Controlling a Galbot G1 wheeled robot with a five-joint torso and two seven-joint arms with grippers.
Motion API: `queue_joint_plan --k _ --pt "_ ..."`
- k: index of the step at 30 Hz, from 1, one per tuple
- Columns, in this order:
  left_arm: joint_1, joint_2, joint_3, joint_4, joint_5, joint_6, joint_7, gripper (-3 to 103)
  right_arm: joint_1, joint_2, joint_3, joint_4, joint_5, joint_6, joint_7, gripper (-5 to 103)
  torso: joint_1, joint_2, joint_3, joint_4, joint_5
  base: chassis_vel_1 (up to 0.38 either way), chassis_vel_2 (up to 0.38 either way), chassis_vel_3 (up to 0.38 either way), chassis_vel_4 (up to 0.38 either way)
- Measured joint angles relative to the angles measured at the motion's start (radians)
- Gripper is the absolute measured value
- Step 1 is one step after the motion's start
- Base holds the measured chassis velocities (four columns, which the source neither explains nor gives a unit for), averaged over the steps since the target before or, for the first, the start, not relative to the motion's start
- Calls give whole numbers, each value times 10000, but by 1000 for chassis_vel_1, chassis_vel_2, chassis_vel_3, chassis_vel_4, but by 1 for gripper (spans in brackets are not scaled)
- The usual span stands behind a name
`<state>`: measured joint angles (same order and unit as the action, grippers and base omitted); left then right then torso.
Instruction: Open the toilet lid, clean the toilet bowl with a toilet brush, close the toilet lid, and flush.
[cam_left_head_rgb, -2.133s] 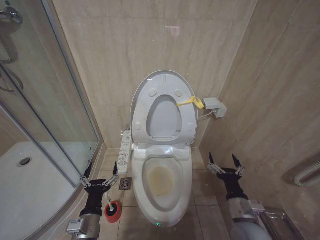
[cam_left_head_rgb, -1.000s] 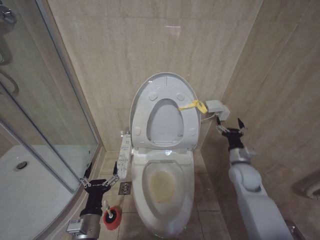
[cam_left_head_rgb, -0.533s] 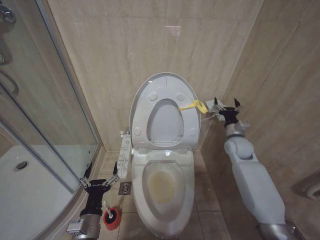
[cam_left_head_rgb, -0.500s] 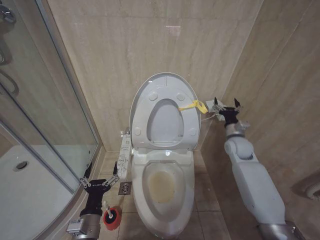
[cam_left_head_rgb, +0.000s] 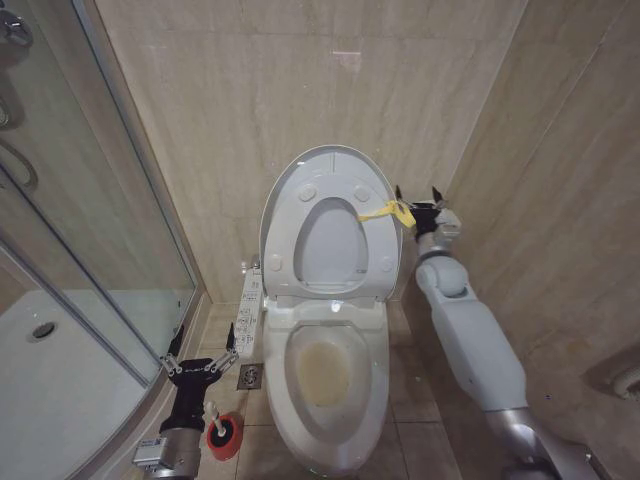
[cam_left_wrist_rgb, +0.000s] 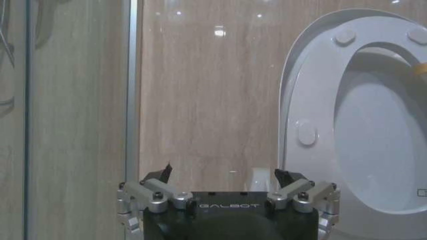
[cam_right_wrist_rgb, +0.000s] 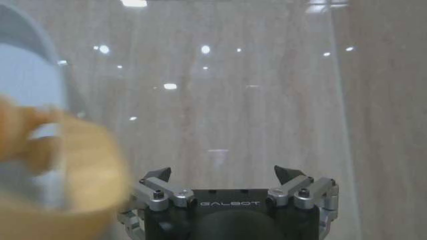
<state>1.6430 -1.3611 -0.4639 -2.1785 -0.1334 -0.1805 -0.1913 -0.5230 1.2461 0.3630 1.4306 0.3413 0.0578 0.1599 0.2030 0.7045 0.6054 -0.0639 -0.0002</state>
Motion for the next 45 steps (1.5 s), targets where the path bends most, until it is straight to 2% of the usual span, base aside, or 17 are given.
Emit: queue_joint_plan --k 3,8,16,26,32,36,45 --pt "0 0 0 0 0 0 0 100 -169 -137 -294 309 -1 -32 101 100 -1 1 -1 -13 0 0 0 0 0" --pt "-1 0 1 -1 0 0 1 100 -525 -435 -438 708 -1 -18 96 100 -1 1 0 1 3 0 0 0 0" --pt "0 0 1 -1 0 0 0 100 -1743 -1070 -278 1714 -36 288 67 100 -1 2 -1 -3 3 0 0 0 0" --pt "0 0 1 -1 0 0 1 100 -4575 -1295 666 3499 -158 510 5 100 -1 1 -1 -1 5 0 0 0 0" --pt "0 0 2 -1 0 0 1 100 -6156 -1163 1390 4647 -261 749 -115 100 -2 2 -2 -2 2 0 0 0 0" --pt "0 0 1 -1 0 0 1 100 -7577 -788 1702 5428 -502 1003 -112 100 -2 2 -2 -5 3 0 0 0 0" --pt "0 0 1 -1 0 0 0 100 -8797 162 1787 5981 -1262 1311 -54 100 -2 2 -1 0 1 0 0 0 0"
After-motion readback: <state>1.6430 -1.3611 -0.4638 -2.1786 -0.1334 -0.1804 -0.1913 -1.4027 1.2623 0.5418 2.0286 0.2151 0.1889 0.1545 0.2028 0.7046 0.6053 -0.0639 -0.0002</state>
